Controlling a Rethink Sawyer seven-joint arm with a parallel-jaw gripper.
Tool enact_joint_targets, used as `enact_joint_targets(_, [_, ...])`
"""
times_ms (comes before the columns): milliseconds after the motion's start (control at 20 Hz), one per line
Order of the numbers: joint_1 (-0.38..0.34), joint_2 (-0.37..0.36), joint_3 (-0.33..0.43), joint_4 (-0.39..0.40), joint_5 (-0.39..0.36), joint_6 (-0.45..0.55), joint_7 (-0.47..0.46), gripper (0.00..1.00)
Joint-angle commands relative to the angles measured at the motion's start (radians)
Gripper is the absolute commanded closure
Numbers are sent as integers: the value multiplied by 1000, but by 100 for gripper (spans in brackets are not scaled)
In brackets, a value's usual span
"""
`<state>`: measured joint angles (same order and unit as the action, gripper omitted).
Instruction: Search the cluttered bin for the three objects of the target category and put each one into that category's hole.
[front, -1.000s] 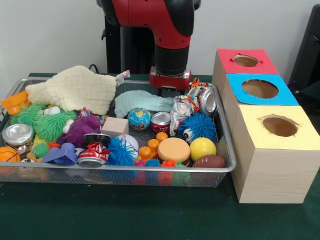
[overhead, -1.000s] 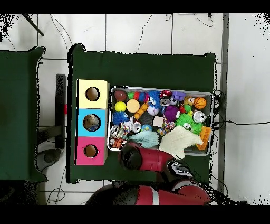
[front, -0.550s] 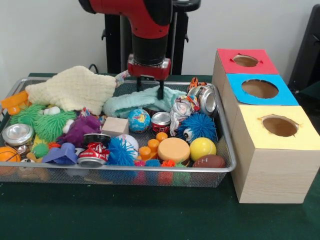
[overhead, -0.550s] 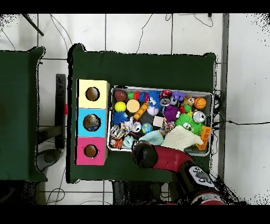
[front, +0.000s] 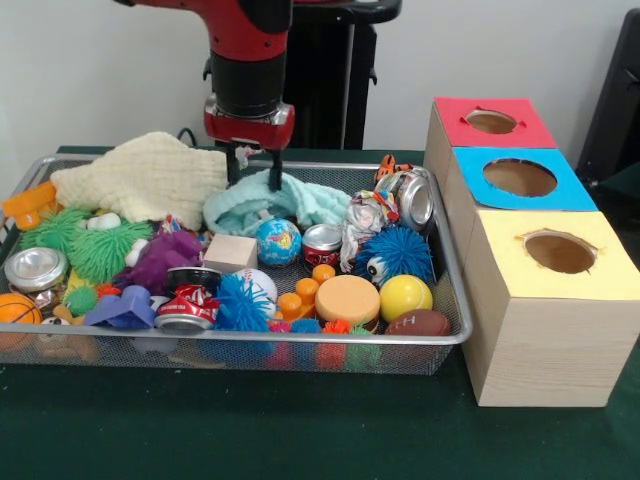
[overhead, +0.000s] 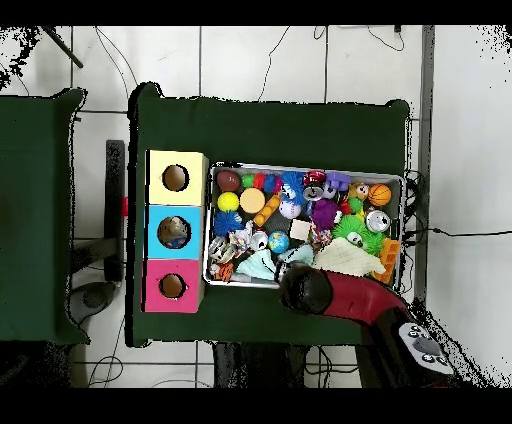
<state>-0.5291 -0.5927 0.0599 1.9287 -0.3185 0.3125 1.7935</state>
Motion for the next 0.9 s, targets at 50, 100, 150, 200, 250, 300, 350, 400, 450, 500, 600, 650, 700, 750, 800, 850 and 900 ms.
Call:
enact_joint_targets(50, [-59, 15, 130, -120, -102, 77, -143, 0])
enact_joint_targets(100, [-66, 21, 133, -127, -115, 73, -147, 0])
enact_joint_targets(150, [-74, 26, 137, -132, -125, 73, -150, 0])
enact_joint_targets(200, [-82, 30, 141, -138, -136, 75, -155, 0])
enact_joint_targets(250, [-92, 36, 146, -148, -143, 86, -162, 0])
enact_joint_targets(300, [-104, 41, 153, -156, -155, 92, -169, 0])
enact_joint_targets(350, [-116, 45, 160, -165, -164, 99, -181, 0])
enact_joint_targets(400, [-129, 49, 167, -174, -174, 106, -193, 0])
enact_joint_targets(450, [-143, 51, 177, -179, -183, 114, -205, 0])
enact_joint_targets(500, [-155, 54, 186, -186, -192, 120, -214, 0])
enact_joint_targets(600, [-176, 60, 202, -194, -211, 125, -224, 0])
enact_joint_targets(650, [-184, 62, 208, -197, -219, 127, -224, 0])
enact_joint_targets(700, [-191, 60, 215, -199, -228, 127, -224, 0])
enact_joint_targets(750, [-198, 60, 221, -202, -234, 132, -225, 0])
enact_joint_targets(800, [-206, 58, 228, -206, -241, 140, -227, 0])
enact_joint_targets(850, [-214, 52, 236, -211, -246, 154, -238, 0])
enact_joint_targets(900, [-222, 45, 244, -216, -251, 168, -249, 0])
